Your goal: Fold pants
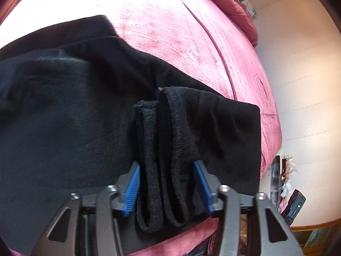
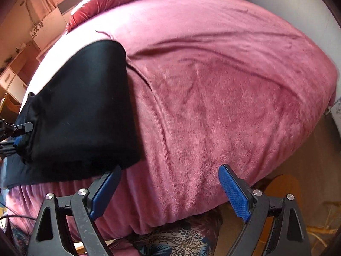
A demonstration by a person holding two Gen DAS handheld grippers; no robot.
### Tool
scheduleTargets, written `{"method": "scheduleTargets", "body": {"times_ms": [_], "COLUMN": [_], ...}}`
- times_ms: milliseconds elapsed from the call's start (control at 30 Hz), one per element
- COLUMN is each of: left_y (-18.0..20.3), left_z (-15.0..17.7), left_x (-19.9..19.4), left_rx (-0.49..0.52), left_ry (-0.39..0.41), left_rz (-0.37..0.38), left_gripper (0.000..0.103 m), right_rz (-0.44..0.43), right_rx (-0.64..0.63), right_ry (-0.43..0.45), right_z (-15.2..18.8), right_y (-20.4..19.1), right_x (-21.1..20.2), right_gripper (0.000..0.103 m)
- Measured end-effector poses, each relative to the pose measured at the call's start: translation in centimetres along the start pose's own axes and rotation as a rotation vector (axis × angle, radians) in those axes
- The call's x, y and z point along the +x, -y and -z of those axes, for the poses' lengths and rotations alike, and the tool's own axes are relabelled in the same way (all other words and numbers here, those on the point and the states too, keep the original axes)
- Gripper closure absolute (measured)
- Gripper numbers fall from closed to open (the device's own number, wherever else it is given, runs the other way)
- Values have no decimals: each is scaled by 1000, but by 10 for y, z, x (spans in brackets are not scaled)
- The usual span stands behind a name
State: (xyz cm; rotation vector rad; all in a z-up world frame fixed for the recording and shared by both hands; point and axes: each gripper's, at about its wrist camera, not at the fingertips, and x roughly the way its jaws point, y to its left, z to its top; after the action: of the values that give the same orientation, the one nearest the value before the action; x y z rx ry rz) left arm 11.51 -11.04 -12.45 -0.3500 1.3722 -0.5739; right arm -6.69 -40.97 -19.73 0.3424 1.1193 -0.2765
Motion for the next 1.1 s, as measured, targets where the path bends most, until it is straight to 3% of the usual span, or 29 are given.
{"method": "scheduleTargets", "body": {"times_ms": [33,133,167,333,400,433,633,733,800,833,933,967,1000,1100], "left_y": [4,10,15,31,35,35,-3,-17,-22,-27,-31,-31,-31,-30], "left_z": [-1,-4,-5,-13,-14,-14,-3,7,5,3,-4,-5,-2,-2], "left_x": [2,-3,-7,-62,-79,-82,-50,-39,-35,-38,-44,-45,-45,-45], "left_rx": [23,83,90,127,148,160,85,51,33,27,12,16,21,14], "left_ry": [-4,27,45,215,265,276,187,162,163,163,155,155,153,149], "left_rz": [-21,-19,-1,161,169,138,-27,-48,-28,-20,7,9,8,15], "left_gripper": [77,85,85,87,87,87,88,88,88,88,88,88,88,88], "right_rz": [0,-24,-43,18,37,40,42,47,32,10,-115,-136,-129,-77], "right_rx": [14,53,58,19,4,1,9,25,23,8,-66,-92,-115,-192], "right_ry": [-24,-48,-52,-89,-100,-100,-82,-40,-10,-2,4,5,12,23], "right_z": [2,7,7,6,6,6,6,2,-2,-3,-2,1,2,7], "right_y": [2,10,11,9,8,9,10,13,12,9,-11,-20,-30,-56], "right_x": [6,16,17,24,25,24,20,6,-5,-9,-23,-25,-27,-19], "right_gripper": [10,4,0,0,0,0,3,23,45,46,45,36,27,25]}}
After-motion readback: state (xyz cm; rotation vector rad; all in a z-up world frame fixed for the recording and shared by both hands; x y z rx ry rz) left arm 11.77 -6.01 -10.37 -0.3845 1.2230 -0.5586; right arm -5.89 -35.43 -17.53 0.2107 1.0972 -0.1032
